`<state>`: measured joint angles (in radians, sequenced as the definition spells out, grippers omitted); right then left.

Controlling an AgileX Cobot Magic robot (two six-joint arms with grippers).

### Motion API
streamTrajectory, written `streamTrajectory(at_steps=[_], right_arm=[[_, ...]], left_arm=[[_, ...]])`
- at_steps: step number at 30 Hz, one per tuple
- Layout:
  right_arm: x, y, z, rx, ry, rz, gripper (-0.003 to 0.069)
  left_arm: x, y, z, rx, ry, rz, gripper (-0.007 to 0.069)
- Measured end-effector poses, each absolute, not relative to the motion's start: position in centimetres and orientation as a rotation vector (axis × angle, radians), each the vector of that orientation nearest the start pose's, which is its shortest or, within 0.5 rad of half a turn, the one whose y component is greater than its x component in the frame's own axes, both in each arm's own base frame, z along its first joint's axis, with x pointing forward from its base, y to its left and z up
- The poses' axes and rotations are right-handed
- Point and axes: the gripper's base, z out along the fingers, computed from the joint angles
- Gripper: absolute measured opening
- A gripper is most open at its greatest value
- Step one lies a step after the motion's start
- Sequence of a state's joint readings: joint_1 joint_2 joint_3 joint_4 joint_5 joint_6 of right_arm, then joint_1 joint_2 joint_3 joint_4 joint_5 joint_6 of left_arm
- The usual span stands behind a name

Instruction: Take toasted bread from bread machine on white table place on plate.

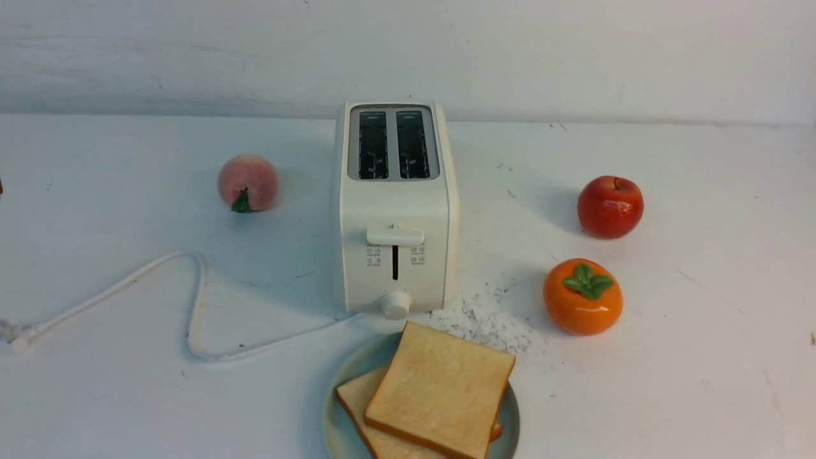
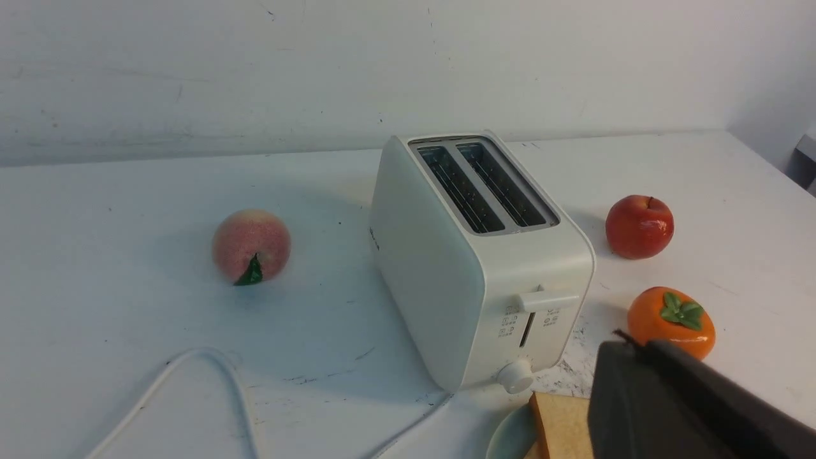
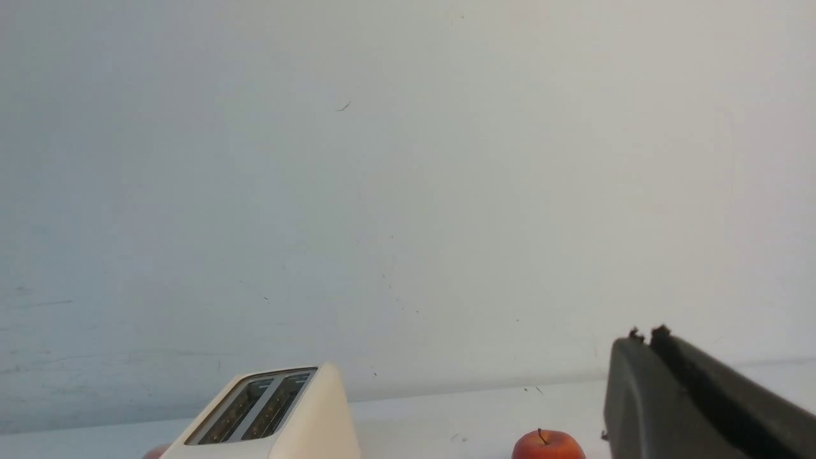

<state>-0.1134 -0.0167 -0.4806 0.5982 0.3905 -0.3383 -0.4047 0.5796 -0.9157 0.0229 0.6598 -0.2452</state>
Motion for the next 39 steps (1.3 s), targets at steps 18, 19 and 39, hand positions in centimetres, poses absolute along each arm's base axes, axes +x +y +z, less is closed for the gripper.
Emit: streamTrajectory(at_steps=[18, 19, 39], right_arm=[[0.2, 1.9, 33.6, 0.038, 1.324, 0.236, 0.0022], [0.2, 1.9, 33.6, 0.038, 1.324, 0.236, 0.0022], [0.2, 2.0, 33.6, 0.036, 1.327, 0.237, 0.0036]], left_arm=[[7.3, -2.6, 35.2, 0.014, 1.787, -0.471, -0.0012], [7.1, -2.2, 33.6, -0.028, 1.773, -0.454, -0.0011], [5.2, -0.6, 16.9, -0.203, 1.888, -0.277, 0.0004]])
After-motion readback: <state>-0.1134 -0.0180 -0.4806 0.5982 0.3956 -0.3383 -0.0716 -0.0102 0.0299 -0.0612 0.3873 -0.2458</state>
